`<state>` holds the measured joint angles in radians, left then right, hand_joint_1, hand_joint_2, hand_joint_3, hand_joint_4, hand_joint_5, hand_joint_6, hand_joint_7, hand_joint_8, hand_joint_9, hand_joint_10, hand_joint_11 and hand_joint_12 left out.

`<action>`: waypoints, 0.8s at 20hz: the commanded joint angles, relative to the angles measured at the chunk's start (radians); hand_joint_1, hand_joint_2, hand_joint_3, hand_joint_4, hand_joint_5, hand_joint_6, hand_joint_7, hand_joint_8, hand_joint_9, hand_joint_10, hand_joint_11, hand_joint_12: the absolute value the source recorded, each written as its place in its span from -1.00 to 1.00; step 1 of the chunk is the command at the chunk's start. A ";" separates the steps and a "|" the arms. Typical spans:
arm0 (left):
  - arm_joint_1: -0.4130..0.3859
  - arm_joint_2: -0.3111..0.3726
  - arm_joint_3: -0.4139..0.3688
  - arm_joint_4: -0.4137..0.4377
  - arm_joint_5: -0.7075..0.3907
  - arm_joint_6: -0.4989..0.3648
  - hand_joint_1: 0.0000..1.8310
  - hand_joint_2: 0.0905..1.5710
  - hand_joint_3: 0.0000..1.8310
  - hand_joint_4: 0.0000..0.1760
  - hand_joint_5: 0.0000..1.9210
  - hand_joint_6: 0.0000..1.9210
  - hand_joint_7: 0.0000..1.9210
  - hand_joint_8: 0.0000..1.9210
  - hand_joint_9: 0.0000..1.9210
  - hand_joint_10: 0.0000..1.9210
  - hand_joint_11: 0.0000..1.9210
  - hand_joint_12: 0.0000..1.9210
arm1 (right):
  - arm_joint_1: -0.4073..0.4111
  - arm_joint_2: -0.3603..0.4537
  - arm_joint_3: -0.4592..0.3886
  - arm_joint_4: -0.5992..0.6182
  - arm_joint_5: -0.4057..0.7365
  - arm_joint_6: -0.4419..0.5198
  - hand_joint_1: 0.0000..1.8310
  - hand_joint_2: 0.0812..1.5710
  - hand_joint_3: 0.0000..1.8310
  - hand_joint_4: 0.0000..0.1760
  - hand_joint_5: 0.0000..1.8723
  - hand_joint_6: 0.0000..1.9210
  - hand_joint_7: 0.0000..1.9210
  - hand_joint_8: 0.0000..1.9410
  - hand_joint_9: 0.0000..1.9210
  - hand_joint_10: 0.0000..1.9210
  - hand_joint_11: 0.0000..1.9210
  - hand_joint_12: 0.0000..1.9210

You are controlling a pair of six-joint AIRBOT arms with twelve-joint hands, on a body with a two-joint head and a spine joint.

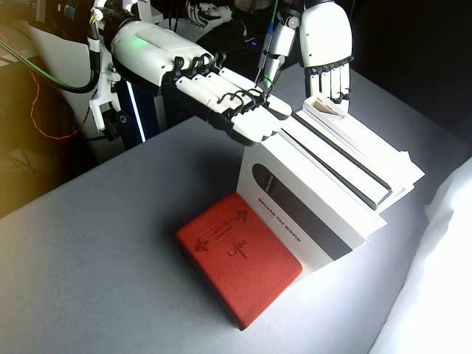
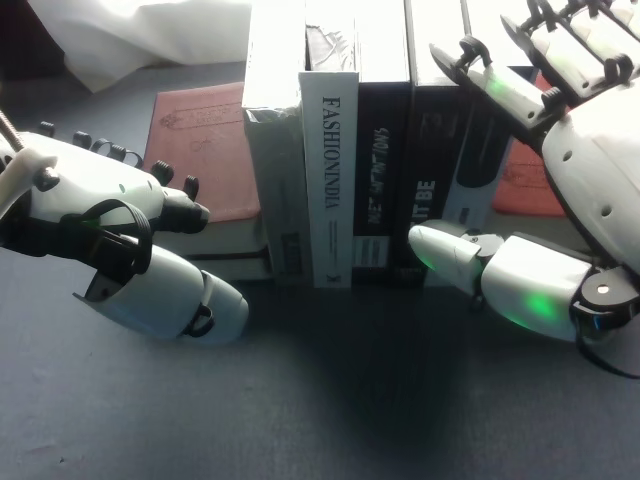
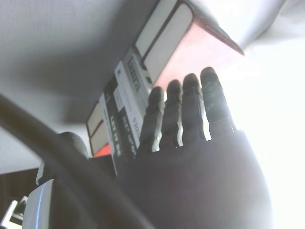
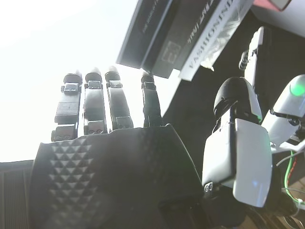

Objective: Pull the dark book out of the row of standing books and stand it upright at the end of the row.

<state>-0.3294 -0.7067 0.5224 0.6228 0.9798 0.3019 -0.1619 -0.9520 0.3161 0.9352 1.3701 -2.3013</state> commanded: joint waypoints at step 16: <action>-0.013 0.009 0.001 0.053 -0.034 0.003 -1.00 0.54 -1.00 -1.00 -0.91 -1.00 -0.94 -1.00 -0.98 -1.00 -0.98 -0.99 | -0.007 0.009 -0.003 -0.040 0.034 0.010 -1.00 0.30 -0.99 -1.00 -1.00 -1.00 -1.00 -1.00 -1.00 -1.00 -1.00 -1.00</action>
<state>-0.3298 -0.7067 0.5224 0.6228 0.9794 0.3019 -0.1673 -0.9520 0.3183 0.9558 1.3647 -2.2894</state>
